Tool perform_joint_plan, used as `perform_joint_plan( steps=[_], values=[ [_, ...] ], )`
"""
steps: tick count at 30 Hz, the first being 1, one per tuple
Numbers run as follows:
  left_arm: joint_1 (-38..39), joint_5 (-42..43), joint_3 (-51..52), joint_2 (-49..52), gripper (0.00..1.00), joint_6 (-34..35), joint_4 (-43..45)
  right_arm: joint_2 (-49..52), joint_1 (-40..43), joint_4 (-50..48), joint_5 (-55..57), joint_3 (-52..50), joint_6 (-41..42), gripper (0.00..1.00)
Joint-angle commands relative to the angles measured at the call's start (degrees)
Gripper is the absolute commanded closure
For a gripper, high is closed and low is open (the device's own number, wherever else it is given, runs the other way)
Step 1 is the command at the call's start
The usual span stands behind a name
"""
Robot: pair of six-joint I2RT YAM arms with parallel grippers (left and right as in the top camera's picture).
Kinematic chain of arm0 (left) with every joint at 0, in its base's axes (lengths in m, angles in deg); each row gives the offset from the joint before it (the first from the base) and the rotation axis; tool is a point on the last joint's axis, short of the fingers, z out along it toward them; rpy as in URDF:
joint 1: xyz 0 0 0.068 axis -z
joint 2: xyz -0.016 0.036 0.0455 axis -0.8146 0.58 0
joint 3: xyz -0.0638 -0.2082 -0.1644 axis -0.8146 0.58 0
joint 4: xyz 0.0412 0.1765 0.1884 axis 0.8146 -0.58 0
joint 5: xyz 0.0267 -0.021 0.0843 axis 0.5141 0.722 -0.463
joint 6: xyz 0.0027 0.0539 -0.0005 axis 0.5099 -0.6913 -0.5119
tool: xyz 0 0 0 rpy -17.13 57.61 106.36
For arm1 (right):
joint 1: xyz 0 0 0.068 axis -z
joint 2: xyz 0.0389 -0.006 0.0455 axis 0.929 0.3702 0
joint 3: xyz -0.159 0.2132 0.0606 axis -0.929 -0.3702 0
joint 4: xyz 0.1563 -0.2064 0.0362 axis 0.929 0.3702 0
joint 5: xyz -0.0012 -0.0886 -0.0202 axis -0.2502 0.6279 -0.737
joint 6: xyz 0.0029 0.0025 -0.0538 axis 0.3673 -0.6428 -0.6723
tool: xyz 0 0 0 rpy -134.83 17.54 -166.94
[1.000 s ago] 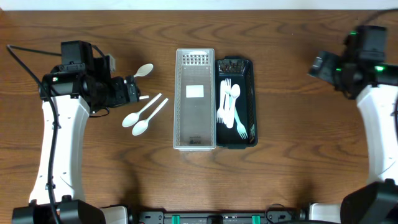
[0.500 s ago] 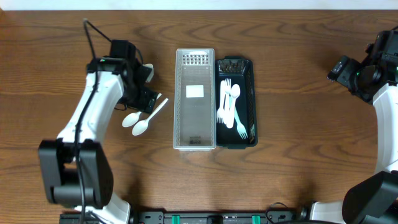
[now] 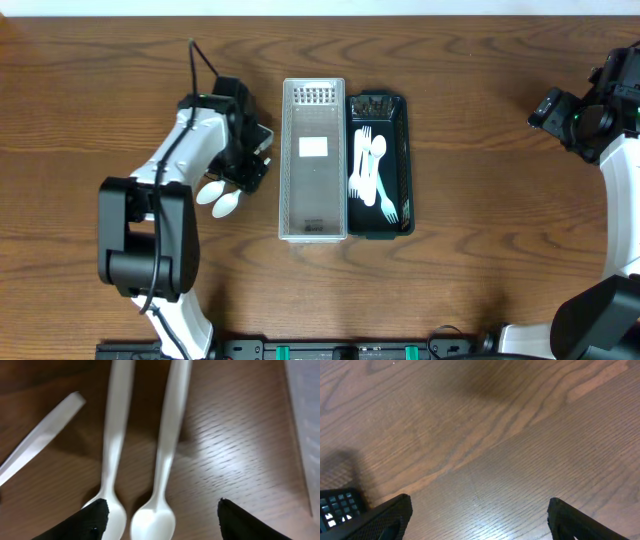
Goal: Pack container
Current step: 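Lower the left gripper onto a white spoon and grasp it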
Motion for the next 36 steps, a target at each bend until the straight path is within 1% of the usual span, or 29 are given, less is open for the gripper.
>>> perform_joint_plan(
  steps=[1,5,9,15,17,21,23,25,26,27,28,30,32,36],
  values=[
    [1.0,-0.1,0.6,1.3,0.31,-1.0,0.3,0.4,0.3,-0.1,0.0,-0.2,-0.4,0.10],
    [1.0,-0.2,0.9,1.9,0.38,-1.0,0.4,0.4,0.3,0.0,0.0,-0.2,-0.4,0.10],
    [1.0,-0.7,2.2,2.0,0.42,-1.0,1.5,0.4,0.3,-0.1,0.0,-0.2,-0.4,0.11],
    [1.0,-0.7,5.9,2.0,0.42,-1.0,3.8,0.4,0.3,0.0,0.0,-0.2,-0.4,0.12],
    [1.0,-0.8,6.6,2.0,0.44,-1.0,4.1,0.4,0.3,0.2,0.0,-0.2,-0.4,0.12],
    [1.0,-2.0,7.3,2.0,0.54,-1.0,4.5,0.4,0.3,0.1,0.0,-0.2,-0.4,0.12],
    [1.0,-2.0,7.5,2.0,0.61,-1.0,4.6,0.4,0.3,0.2,0.0,-0.2,-0.4,0.12],
    [1.0,-2.0,7.5,2.0,0.73,-1.0,4.5,0.4,0.3,0.2,0.0,-0.2,-0.4,0.12],
    [1.0,-2.0,7.5,2.0,0.81,-1.0,4.4,0.4,0.3,0.2,0.0,-0.2,-0.5,0.13],
    [1.0,-2.0,7.5,2.0,0.92,-1.0,4.2,0.4,0.3,0.2,0.0,-0.2,-0.4,0.13],
    [1.0,-2.0,7.5,1.9,0.94,-1.0,3.8,0.4,0.3,0.2,0.0,-0.2,-0.4,0.13],
    [1.0,-2.3,7.3,1.7,0.94,-0.9,2.7,0.4,0.3,0.2,0.0,-0.2,-0.4,0.14],
    [1.1,-4.0,6.5,1.0,0.94,1.0,1.6,0.4,0.3,0.1,0.0,-0.2,-0.4,0.14],
    [1.2,-6.3,1.6,-1.6,0.94,4.1,-4.7,0.4,0.3,0.2,0.0,-0.2,-0.4,0.14]
  ],
)
